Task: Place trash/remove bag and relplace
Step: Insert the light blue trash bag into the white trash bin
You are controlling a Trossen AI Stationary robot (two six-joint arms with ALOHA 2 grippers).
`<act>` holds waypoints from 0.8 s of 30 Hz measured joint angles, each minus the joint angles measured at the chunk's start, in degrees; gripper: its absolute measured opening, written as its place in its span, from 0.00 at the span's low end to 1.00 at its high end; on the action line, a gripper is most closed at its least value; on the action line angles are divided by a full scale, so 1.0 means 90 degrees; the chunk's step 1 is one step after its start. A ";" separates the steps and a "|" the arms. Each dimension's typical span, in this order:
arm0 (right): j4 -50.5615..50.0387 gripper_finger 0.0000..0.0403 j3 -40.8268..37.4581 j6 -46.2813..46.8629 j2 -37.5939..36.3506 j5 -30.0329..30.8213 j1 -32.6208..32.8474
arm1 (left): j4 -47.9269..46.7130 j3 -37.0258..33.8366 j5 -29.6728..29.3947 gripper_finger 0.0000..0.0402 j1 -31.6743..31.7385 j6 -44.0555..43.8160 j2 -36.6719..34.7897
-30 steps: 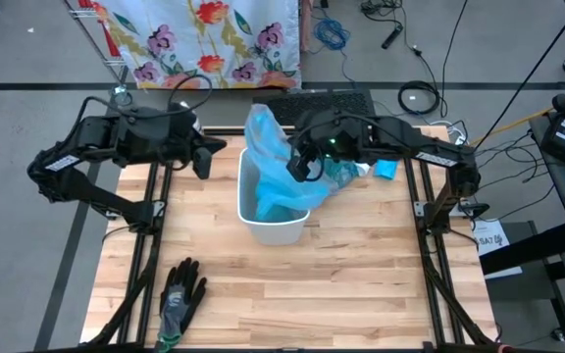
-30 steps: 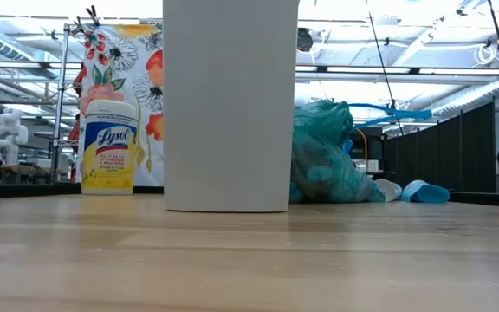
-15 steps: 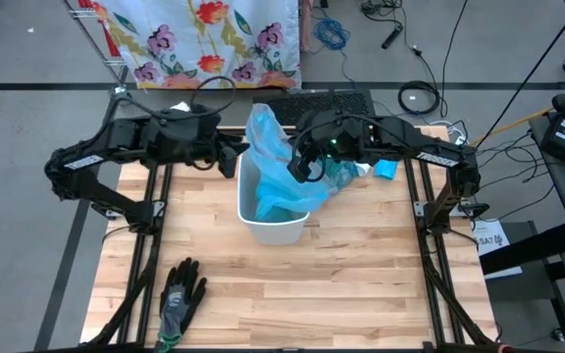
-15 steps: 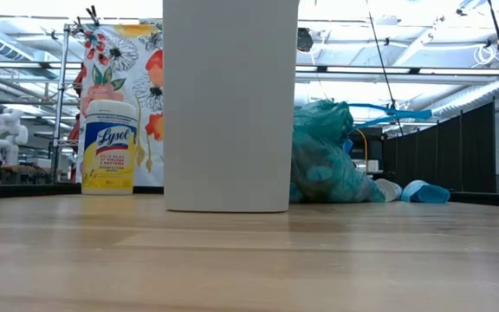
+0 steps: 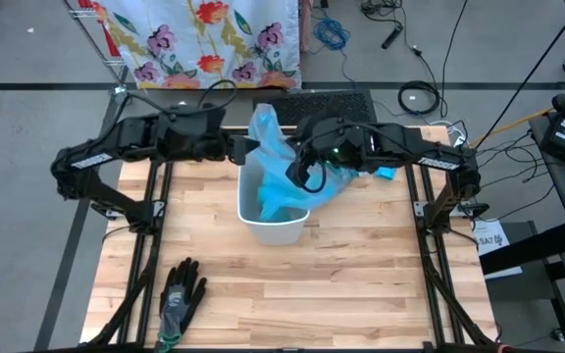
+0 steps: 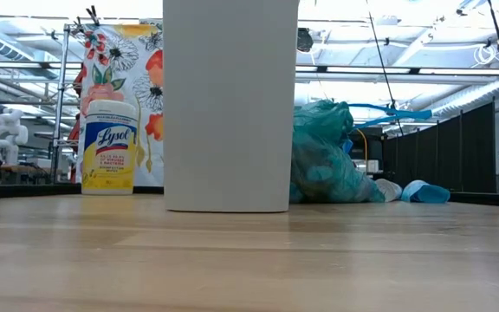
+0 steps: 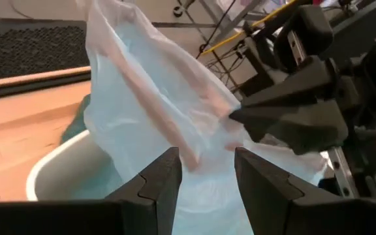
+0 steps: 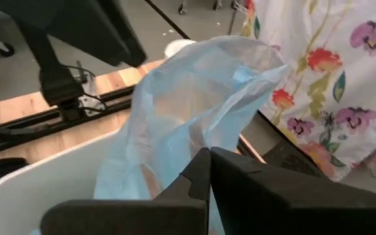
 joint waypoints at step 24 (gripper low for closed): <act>0.0415 0.00 0.0005 -0.0402 0.0109 -0.0321 0.0457 | -0.0910 0.0007 0.0615 0.23 0.0481 -0.0295 0.0425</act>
